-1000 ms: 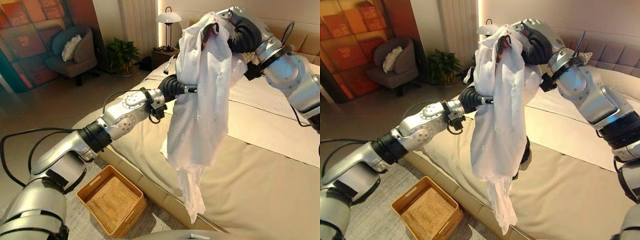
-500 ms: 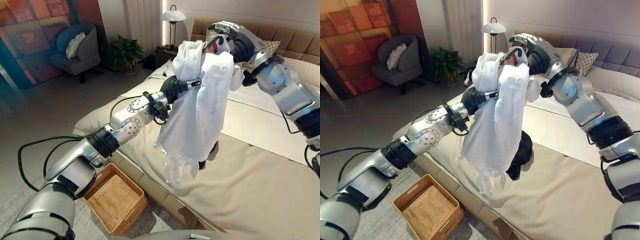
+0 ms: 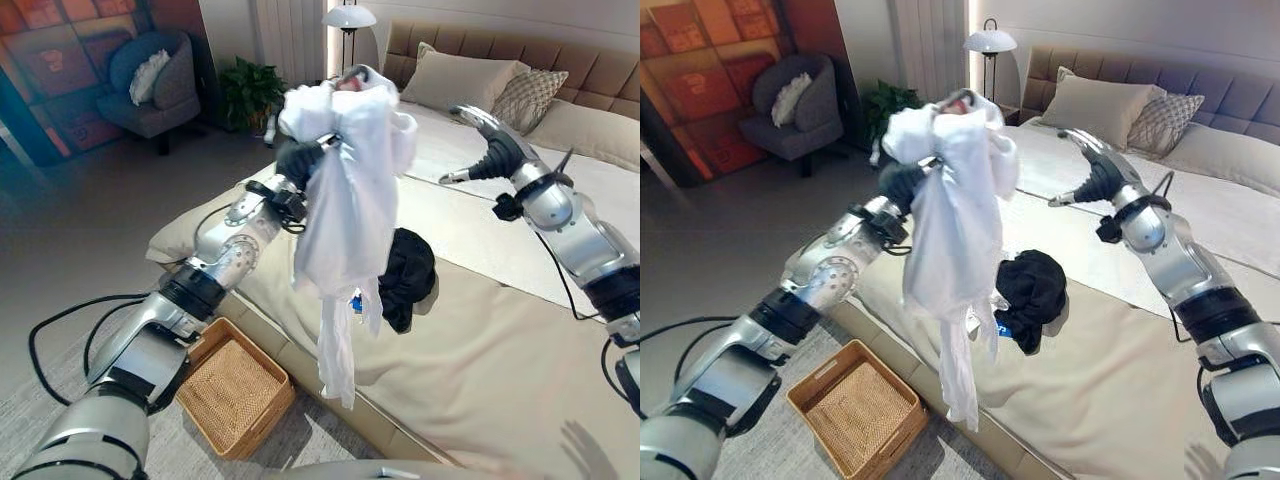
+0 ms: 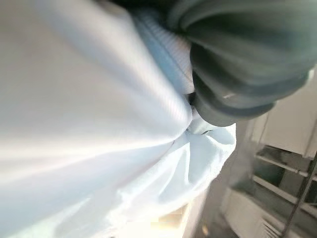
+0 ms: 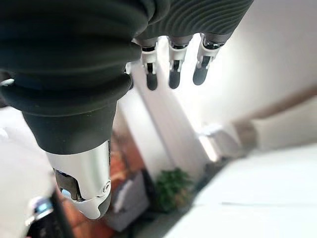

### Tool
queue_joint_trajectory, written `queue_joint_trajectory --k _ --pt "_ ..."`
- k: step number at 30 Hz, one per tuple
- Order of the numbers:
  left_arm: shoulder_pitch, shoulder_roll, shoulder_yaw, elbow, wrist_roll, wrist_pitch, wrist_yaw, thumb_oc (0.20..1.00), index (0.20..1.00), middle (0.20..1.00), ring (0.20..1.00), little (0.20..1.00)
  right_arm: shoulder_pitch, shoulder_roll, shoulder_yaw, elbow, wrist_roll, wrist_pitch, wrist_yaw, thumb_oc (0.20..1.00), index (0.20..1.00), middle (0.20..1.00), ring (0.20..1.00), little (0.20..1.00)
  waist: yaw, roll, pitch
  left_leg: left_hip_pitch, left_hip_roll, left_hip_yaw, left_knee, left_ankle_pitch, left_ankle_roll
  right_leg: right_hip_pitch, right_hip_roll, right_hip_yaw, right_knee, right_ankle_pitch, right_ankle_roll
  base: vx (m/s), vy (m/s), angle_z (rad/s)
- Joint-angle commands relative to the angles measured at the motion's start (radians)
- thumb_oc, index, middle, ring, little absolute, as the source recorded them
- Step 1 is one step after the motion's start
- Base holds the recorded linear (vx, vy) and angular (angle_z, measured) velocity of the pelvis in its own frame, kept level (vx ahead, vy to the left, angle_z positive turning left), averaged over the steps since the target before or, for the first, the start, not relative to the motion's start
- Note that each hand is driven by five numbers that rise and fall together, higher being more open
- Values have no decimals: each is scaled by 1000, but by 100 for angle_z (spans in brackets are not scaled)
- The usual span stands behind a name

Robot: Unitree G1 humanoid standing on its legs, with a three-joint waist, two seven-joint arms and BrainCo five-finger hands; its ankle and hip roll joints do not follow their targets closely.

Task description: Pick up clothes into the bucket

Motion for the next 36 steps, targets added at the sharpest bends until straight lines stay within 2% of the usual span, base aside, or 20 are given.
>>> queue_joint_trajectory --k 1,2,3,4,7,9,10,14,15,16,17,18,19,22,24,25,26,29,30,36 --pt "-68 91 95 30 144 -122 61 200 200 200 200 200 14 -32 -76 28 57 -13 -9 1000 1000 1000 1000 1000 59 -55 -2 4 -29 -12 94 -121 15 -35 -81 -16 100 -24 77 3 -9 6" --pt "-32 144 152 21 236 -132 112 200 200 200 200 200 84 -30 -126 23 88 -16 -1 1000 1000 1000 1000 1000 62 -55 9 -4 -30 -14 98 -120 14 -40 -82 -17 102 -25 77 1 -7 3" --pt "-30 144 151 18 237 -131 114 200 200 200 200 200 90 -31 -130 19 87 -15 -1 1000 1000 1000 1000 1000 63 -55 7 -5 -30 -14 99 -121 14 -40 -82 -18 102 -25 77 0 0 0" --pt "4 185 200 6 320 -145 148 200 200 200 200 200 150 -13 -168 32 134 -24 3 1000 1000 1000 1000 1000 68 -55 19 -14 -31 -17 103 -119 13 -47 -82 -20 105 -26 75 0 0 0" --pt "46 208 260 7 384 -155 191 200 200 200 200 200 235 33 -212 44 188 -37 11 1000 1000 1000 1000 1000 72 -54 28 -28 -32 -22 108 -118 13 -56 -83 -24 108 -28 75 -12 -1 6" --pt "100 257 340 5 514 -166 241 200 200 200 200 200 354 147 -264 56 226 -61 17 1000 1000 1000 1000 1000 78 -48 52 -56 -35 -25 117 -115 14 -78 -84 -25 114 -28 74 -39 -6 17" --pt "102 257 340 3 515 -166 242 200 200 200 200 200 356 148 -265 55 225 -61 17 1000 1000 1000 1000 1000 77 -49 49 -58 -36 -25 118 -115 14 -80 -84 -26 115 -28 74 -36 -7 9" --pt "158 307 406 49 679 -153 296 200 200 200 200 200 462 284 -295 138 229 -74 -3 1000 1000 1000 1000 1000 80 -43 81 -100 -38 -38 129 -109 14 -116 -85 -33 119 -23 72 -23 -7 10" --pt "159 307 406 48 682 -153 297 200 200 200 200 200 463 285 -295 137 228 -74 -3 1000 1000 1000 1000 1000 79 -43 79 -102 -38 -38 130 -109 14 -117 -85 -33 120 -24 71 -38 6 12" --pt "214 315 448 79 793 -134 337 200 200 200 200 200 523 360 -307 186 217 -86 -22 1000 1000 1000 1000 1000 81 -41 105 -130 -40 -43 144 -109 15 -140 -86 -36 124 -21 70 -62 12 9" --pt "230 314 460 98 832 -127 359 200 200 200 200 200 535 392 -301 232 214 -93 -34 1000 1000 1000 1000 1000 79 -42 122 -147 -41 -43 157 -109 15 -153 -86 -34 128 -19 69 -63 13 9" --pt "231 315 460 98 834 -128 360 200 200 200 200 200 533 393 -299 236 214 -95 -35 1000 1000 1000 1000 1000 78 -42 121 -150 -41 -43 160 -111 15 -155 -87 -34 129 -20 69 -133 9 9" --pt "243 301 464 123 854 -126 380 200 200 200 200 200 526 432 -294 309 225 -104 -64 1000 1000 1000 1000 1000 77 -46 160 -190 -43 -44 190 -113 13 -188 -88 -29 139 -16 67 -99 5 9" --pt "267 270 481 176 810 -131 381 200 200 200 200 200 529 459 -276 358 218 -117 -83 1000 1000 1000 1000 1000 73 -50 197 -242 -42 -41 248 -126 13 -231 -90 -17 163 -14 63 -106 23 1" --pt "266 261 475 211 804 -128 397 200 200 200 200 200 518 453 -234 411 184 -116 -87 1000 1000 1000 1000 1000 70 -55 253 -311 -35 -44 311 -137 17 -302 -95 -3 222 -20 55 -145 51 -4" --pt "264 261 475 212 804 -128 397 200 200 200 200 200 517 453 -234 412 184 -117 -87 1000 1000 1000 1000 1000 70 -55 252 -316 -35 -43 316 -139 17 -307 -95 -2 226 -21 55 -177 38 -10" --pt "244 255 463 245 800 -130 416 200 200 200 200 200 515 435 -209 422 156 -119 -93 1000 1000 1000 1000 1000 65 -63 294 -374 -29 -52 349 -137 19 -372 -100 3 279 -32 48 -95 6 -7" --pt "191 250 429 287 796 -127 430 200 200 200 200 200 499 422 -191 485 147 -118 -106 1000 1000 1000 1000 1000 63 -67 318 -444 -29 -61 401 -148 22 -439 -104 -3 346 -59 37 -118 -2 4" --pt "147 248 403 313 792 -127 449 200 200 200 200 200 487 413 -181 492 143 -121 -117 1000 1000 1000 1000 1000 59 -73 352 -507 -33 -69 445 -151 25 -499 -112 -7 395 -73 30 -80 -8 13" --pt "7 275 319 381 789 -125 493 200 200 200 200 200 435 396 -161 507 167 -143 -158 1000 1000 1000 1000 1000 42 -90 423 -702 -32 -86 568 -166 27 -673 -120 -8 494 -87 25 -111 -5 17"
